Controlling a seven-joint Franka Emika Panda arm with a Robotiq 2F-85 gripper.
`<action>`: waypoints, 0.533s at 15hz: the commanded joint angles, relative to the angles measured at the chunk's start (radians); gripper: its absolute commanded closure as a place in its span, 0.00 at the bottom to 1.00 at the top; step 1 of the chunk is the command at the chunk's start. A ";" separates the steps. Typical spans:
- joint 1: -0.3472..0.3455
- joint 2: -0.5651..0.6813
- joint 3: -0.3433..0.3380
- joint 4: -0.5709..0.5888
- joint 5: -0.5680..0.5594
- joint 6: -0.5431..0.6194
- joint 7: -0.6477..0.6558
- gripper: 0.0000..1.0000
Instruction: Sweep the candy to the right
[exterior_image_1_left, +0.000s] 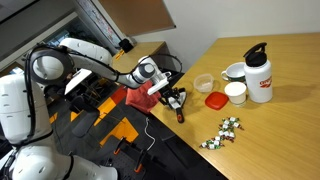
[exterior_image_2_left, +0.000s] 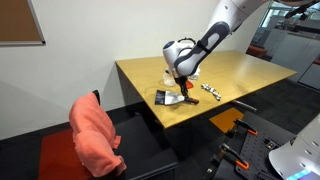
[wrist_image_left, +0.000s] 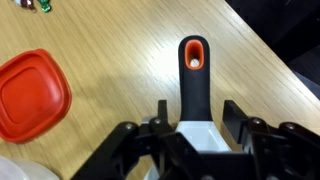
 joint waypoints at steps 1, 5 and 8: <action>0.029 -0.008 -0.022 0.021 0.024 -0.014 0.023 0.08; 0.020 -0.113 -0.016 -0.079 0.037 0.014 0.008 0.00; -0.001 -0.217 -0.009 -0.180 0.052 0.052 -0.011 0.00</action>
